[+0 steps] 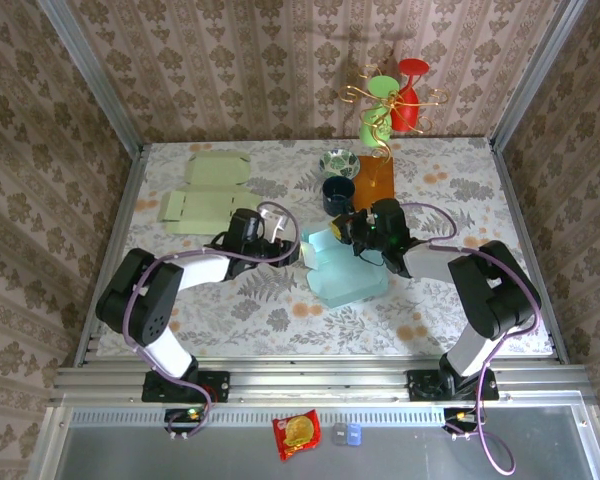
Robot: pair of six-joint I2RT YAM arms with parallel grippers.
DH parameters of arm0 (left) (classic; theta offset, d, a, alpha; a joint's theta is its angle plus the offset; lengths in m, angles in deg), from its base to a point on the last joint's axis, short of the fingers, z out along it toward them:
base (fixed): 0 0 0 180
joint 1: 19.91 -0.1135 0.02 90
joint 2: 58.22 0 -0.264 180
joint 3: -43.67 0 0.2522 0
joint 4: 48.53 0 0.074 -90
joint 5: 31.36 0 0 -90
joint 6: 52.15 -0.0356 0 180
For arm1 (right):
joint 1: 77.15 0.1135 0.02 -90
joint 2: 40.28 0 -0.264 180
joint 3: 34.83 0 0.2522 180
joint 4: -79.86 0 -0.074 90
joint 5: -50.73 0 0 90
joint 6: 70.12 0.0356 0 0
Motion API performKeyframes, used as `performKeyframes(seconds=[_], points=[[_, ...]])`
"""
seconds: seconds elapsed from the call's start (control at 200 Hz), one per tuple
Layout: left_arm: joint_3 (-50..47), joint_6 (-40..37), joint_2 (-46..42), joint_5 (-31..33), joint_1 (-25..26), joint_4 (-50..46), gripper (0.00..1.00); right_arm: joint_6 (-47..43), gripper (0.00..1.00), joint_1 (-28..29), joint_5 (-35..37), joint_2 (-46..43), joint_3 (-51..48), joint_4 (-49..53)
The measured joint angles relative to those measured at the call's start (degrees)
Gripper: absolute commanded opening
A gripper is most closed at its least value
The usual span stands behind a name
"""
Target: Fold the paper box
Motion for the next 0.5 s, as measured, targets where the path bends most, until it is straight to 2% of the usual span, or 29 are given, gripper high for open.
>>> performKeyframes(seconds=[0.5], points=[[0.0,-3.3,1.4,-0.1,5.4,2.6,0.53,0.0,0.00,0.0,-0.2,0.0,0.0,0.0]])
